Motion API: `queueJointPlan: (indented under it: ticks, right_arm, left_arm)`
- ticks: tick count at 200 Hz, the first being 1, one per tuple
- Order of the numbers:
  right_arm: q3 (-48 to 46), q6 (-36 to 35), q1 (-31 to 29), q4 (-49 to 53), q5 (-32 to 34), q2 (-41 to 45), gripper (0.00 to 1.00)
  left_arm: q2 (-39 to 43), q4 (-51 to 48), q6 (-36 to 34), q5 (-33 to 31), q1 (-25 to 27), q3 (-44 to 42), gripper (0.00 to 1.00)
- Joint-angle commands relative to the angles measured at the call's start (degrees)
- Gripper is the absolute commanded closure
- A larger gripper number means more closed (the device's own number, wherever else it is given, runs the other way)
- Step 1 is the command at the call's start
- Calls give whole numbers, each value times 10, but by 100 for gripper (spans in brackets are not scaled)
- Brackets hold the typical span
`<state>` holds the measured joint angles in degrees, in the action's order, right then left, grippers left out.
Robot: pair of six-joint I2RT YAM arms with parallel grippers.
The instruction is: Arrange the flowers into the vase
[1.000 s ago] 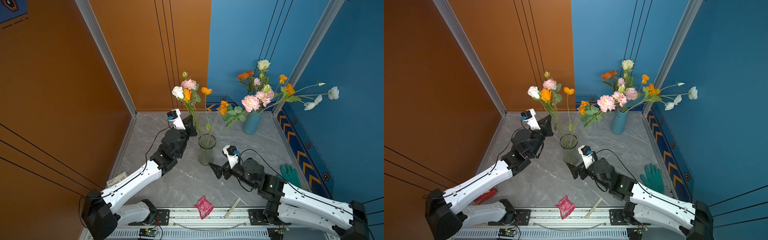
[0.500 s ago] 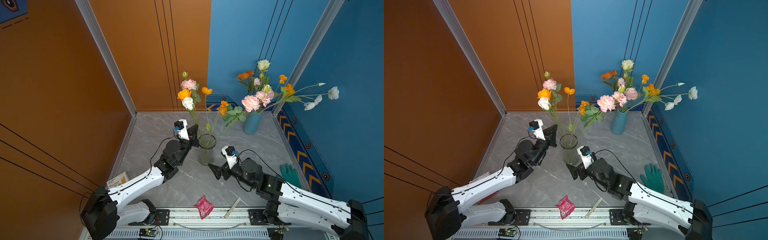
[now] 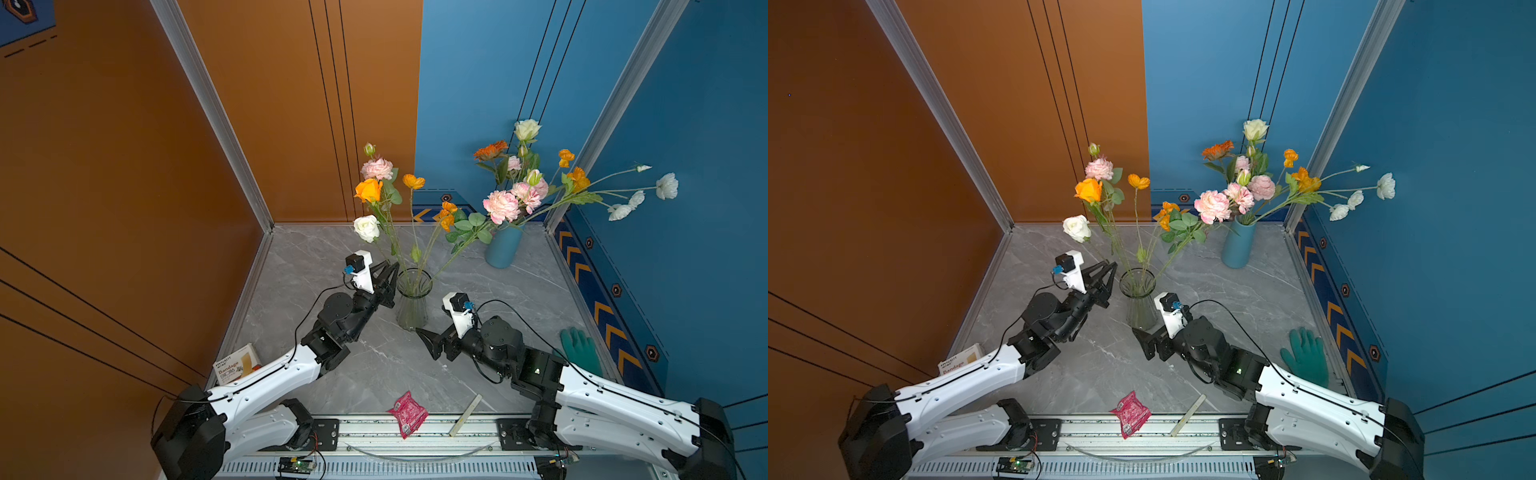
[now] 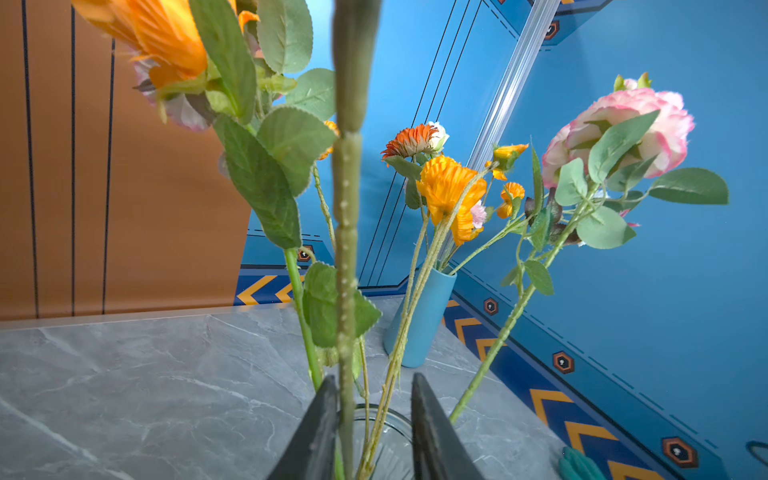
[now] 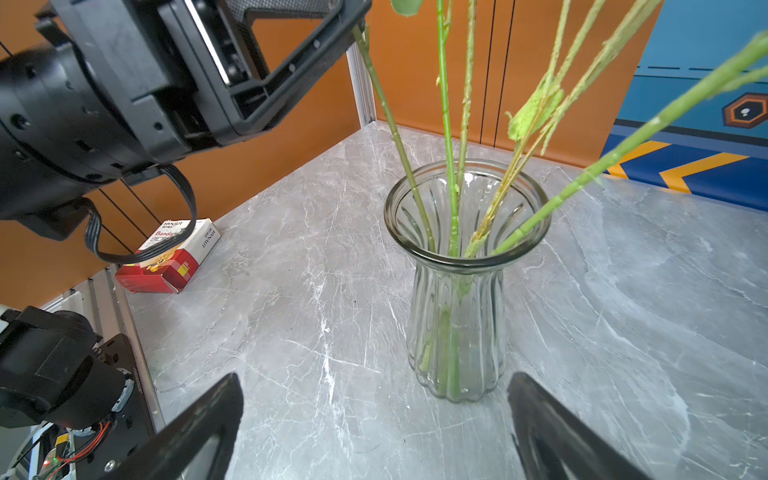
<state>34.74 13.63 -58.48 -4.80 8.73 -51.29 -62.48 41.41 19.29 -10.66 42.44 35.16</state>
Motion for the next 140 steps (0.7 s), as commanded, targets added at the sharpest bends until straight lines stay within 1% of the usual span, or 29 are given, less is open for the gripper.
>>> queueJointPlan:
  ticks: [1, 11, 29, 49, 75, 78, 83, 87, 88, 93, 113, 140]
  right_arm:
    - [-10, 10, 3, -15, -8, -3, 0]
    - [-9, 10, 3, -14, -8, -3, 0]
    - [-8, 10, 3, -14, -8, -2, 0]
    - [-9, 10, 3, -22, -7, -6, 0]
    - [-1, 8, 3, -23, -11, -19, 0]
    - [-1, 8, 3, -23, -12, -20, 0]
    - [0, 8, 3, -23, -12, -21, 0]
    - [0, 9, 3, -23, -12, -21, 0]
    - [0, 8, 3, -23, -12, -21, 0]
    - [0, 9, 3, -23, -12, -21, 0]
    - [-1, 9, 3, -19, -9, -18, 0]
    - [-4, 10, 4, -14, -3, -6, 0]
  left_arm:
    - [12, 11, -1, 19, -1, -9, 64]
    - [12, 11, 2, 23, -3, -11, 61]
    - [11, 12, 8, 36, -4, -16, 51]
    - [13, 11, 2, 53, -4, -20, 44]
    - [29, 7, 2, 55, -4, -37, 28]
    - [31, 4, 1, 55, -4, -38, 25]
    - [35, 1, -1, 55, -4, -41, 16]
    - [39, -5, -1, 53, -4, -42, 2]
    - [40, -5, -1, 53, -4, -43, 0]
    - [44, -14, -2, 51, -4, -44, 2]
    - [61, -45, -6, 49, -6, -49, 2]
    - [93, -91, -13, 64, -14, -56, 2]
